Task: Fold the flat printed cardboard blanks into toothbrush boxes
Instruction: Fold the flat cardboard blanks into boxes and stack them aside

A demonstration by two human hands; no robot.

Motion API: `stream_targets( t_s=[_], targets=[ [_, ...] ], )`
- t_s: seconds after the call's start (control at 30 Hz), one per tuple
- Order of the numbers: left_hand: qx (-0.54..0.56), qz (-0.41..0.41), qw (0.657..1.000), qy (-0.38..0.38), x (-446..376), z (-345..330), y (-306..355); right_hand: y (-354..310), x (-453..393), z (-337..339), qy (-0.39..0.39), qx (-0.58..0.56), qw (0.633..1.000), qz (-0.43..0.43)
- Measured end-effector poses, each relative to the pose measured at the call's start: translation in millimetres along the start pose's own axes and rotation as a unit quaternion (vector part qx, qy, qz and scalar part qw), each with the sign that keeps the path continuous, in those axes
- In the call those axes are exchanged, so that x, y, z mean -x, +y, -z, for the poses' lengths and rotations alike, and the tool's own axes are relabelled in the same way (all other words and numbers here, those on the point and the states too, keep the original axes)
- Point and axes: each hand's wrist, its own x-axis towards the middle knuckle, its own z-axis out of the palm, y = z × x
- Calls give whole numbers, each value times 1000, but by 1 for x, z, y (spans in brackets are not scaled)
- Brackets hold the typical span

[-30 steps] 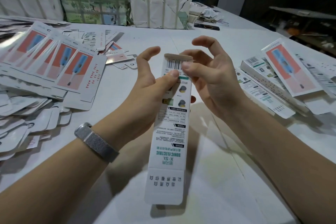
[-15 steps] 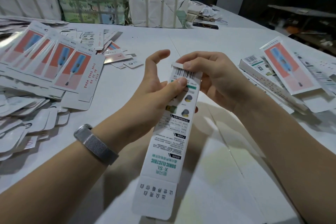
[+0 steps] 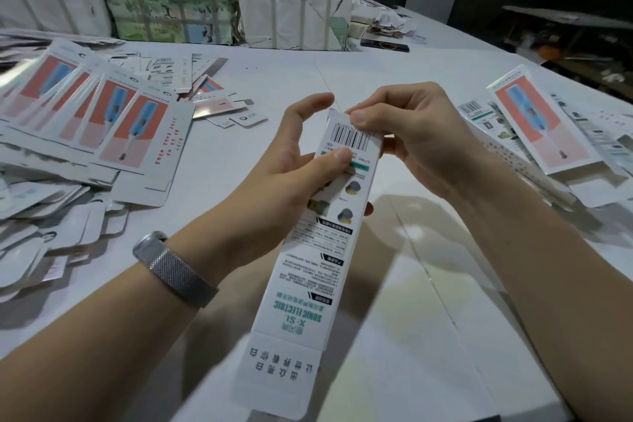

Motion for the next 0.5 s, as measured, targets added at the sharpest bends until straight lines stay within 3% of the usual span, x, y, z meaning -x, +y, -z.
stream_targets(
  t_s=[0.3, 0.5],
  targets=[
    [25, 36, 999, -2, 2, -2, 3, -1, -1, 15, -117, -18, 993, -14],
    [33, 11, 998, 55, 1, 2, 3, 8, -2, 14, -127, -19, 992, -19]
  ],
)
